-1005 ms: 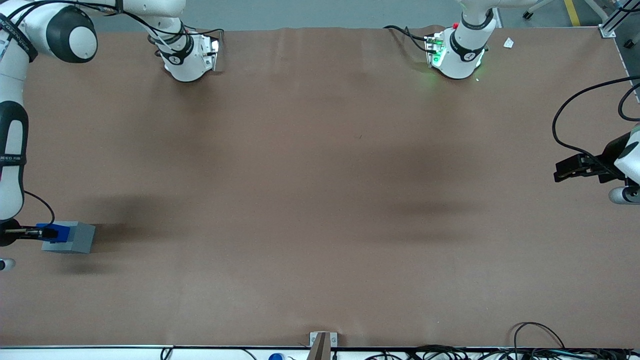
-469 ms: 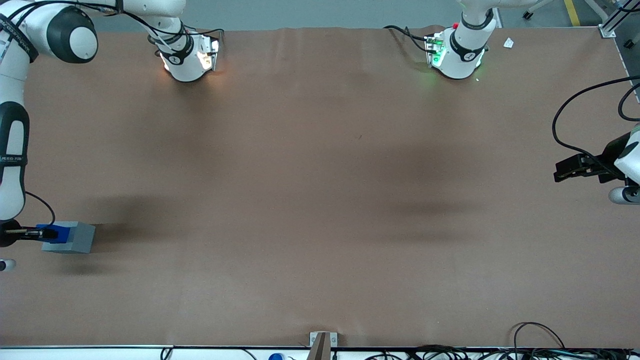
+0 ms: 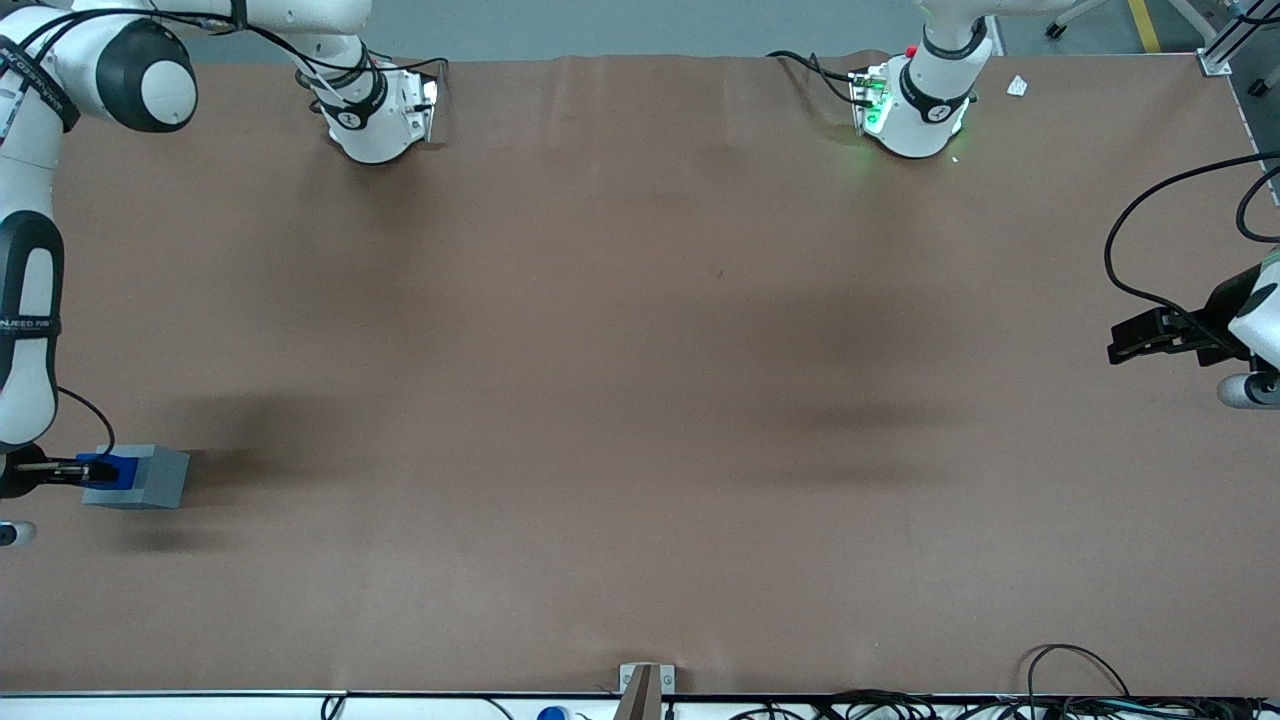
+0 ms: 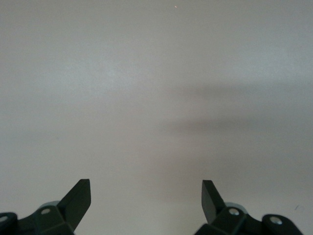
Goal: Insert blue part into gray base with right arm
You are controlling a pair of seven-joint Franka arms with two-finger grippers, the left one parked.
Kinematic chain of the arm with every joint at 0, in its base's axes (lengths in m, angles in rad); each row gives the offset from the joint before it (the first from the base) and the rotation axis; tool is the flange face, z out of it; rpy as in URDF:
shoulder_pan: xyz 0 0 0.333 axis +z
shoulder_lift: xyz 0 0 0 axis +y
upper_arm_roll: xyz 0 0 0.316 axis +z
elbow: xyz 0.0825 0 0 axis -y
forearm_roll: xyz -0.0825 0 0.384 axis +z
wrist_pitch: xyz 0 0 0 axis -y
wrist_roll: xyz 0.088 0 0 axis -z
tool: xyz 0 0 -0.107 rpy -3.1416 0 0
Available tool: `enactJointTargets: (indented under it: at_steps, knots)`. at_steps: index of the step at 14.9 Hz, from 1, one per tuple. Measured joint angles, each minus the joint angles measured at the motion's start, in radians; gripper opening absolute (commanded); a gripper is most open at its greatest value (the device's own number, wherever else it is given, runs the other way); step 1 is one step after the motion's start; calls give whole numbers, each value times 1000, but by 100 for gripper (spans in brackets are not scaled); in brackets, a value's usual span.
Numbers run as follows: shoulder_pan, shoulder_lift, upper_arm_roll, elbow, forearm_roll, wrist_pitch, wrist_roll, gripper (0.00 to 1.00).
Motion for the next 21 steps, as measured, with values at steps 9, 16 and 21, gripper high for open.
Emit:
enactJointTargets:
  at_steps: [9, 16, 21]
  knots:
    - [0, 20, 1, 10, 14, 20, 0, 100]
    - [47, -75, 6, 44, 17, -72, 7, 100]
    - [108, -226, 6, 55, 4, -150, 34, 100]
